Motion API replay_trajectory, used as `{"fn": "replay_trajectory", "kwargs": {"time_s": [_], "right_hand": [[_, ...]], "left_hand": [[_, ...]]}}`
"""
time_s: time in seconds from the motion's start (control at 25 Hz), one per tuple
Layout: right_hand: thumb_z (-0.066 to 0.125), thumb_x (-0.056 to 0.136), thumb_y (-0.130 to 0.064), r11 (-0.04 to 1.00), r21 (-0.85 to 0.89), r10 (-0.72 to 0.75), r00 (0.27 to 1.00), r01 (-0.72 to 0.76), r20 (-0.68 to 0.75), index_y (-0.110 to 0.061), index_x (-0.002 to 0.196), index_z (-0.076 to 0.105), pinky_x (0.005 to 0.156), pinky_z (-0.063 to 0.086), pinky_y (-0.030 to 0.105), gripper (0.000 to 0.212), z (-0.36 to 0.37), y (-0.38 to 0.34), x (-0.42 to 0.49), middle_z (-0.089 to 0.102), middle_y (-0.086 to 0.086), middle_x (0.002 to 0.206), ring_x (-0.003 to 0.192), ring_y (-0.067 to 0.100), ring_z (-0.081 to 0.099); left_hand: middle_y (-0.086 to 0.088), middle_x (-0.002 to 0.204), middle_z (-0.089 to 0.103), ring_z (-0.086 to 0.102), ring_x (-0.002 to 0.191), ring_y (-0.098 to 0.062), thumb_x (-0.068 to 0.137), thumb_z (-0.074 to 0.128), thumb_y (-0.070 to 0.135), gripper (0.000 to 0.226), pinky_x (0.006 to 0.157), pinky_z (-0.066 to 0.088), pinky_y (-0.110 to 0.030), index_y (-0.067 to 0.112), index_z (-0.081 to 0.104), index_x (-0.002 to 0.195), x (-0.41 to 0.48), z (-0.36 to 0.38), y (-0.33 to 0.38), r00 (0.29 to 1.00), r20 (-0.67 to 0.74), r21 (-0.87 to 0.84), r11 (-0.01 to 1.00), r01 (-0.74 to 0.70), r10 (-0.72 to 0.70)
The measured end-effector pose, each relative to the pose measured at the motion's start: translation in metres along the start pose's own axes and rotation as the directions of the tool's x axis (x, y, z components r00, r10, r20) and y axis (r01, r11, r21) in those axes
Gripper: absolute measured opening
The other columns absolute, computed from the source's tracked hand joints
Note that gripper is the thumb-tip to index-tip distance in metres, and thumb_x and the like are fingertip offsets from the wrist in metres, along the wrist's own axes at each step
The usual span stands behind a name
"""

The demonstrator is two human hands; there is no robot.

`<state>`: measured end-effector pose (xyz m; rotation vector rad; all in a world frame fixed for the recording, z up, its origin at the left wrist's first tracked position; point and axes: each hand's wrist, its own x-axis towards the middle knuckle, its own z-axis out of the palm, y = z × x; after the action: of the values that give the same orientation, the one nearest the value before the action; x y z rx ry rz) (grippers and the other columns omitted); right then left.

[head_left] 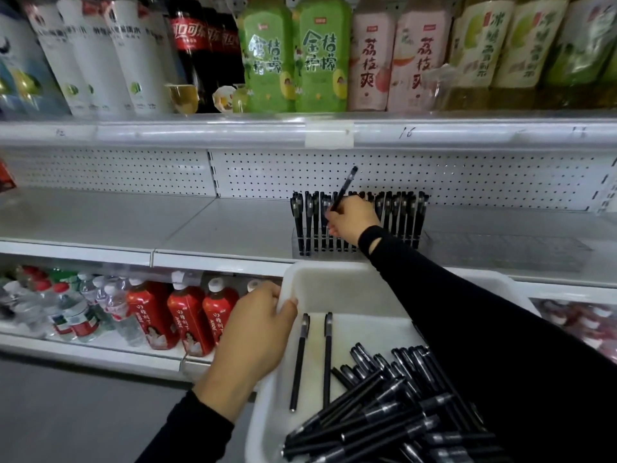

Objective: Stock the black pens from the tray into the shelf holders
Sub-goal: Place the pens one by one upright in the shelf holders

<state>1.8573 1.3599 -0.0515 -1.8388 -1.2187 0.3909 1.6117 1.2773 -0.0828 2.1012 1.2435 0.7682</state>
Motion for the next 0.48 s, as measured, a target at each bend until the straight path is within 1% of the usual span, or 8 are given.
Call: {"fn": "replay_trajectory", "kwargs": {"time_s": [0.12, 0.24, 0.36, 0.48], "right_hand": [[0.059, 0.099, -0.019, 0.993, -0.111, -0.032, 0.999, 0.037, 0.042, -0.006, 0.102, 0.067, 0.08, 0.061, 0.045, 0.015, 0.021, 0.003, 0.02, 0.072, 0.012, 0.094, 0.085, 0.029, 0.072], [0.057, 0.098, -0.014, 0.975, -0.217, -0.027, 0.996, 0.044, 0.084, -0.003, 0.102, 0.067, 0.083, 0.059, 0.048, 0.015, 0.032, 0.005, 0.033, 0.072, 0.016, 0.098, 0.091, 0.033, 0.07], [0.059, 0.097, -0.012, 0.953, -0.303, 0.01, 0.994, 0.023, 0.106, 0.001, 0.101, 0.067, 0.084, 0.059, 0.049, 0.015, 0.038, 0.01, 0.041, 0.072, 0.02, 0.1, 0.091, 0.035, 0.07], [0.065, 0.095, -0.019, 0.923, -0.384, 0.067, 0.99, -0.015, 0.123, 0.001, 0.104, 0.067, 0.084, 0.06, 0.044, 0.022, 0.04, 0.013, 0.045, 0.072, 0.017, 0.1, 0.092, 0.032, 0.071]], "left_hand": [[0.005, 0.082, 0.07, 0.066, 0.074, -0.01, 0.098, 0.052, 0.034, 0.016, 0.073, 0.056, -0.043, 0.022, 0.063, 0.097, 0.001, -0.001, -0.001, 1.0, -0.015, -0.008, 1.0, 0.014, -0.014], [0.004, 0.08, 0.068, 0.065, 0.073, -0.012, 0.098, 0.051, 0.034, 0.018, 0.073, 0.055, -0.044, 0.02, 0.062, 0.094, 0.004, -0.001, -0.003, 0.999, -0.023, -0.014, 1.0, 0.028, -0.028], [0.0, 0.075, 0.069, 0.066, 0.069, -0.016, 0.097, 0.052, 0.036, 0.021, 0.07, 0.055, -0.047, 0.018, 0.062, 0.09, 0.007, 0.0, -0.005, 0.999, -0.003, -0.06, 0.997, 0.041, -0.041], [-0.002, 0.071, 0.067, 0.064, 0.066, -0.018, 0.097, 0.053, 0.036, 0.023, 0.068, 0.054, -0.048, 0.018, 0.061, 0.086, 0.008, 0.001, -0.007, 0.999, -0.003, -0.076, 0.996, 0.045, -0.045]]}}
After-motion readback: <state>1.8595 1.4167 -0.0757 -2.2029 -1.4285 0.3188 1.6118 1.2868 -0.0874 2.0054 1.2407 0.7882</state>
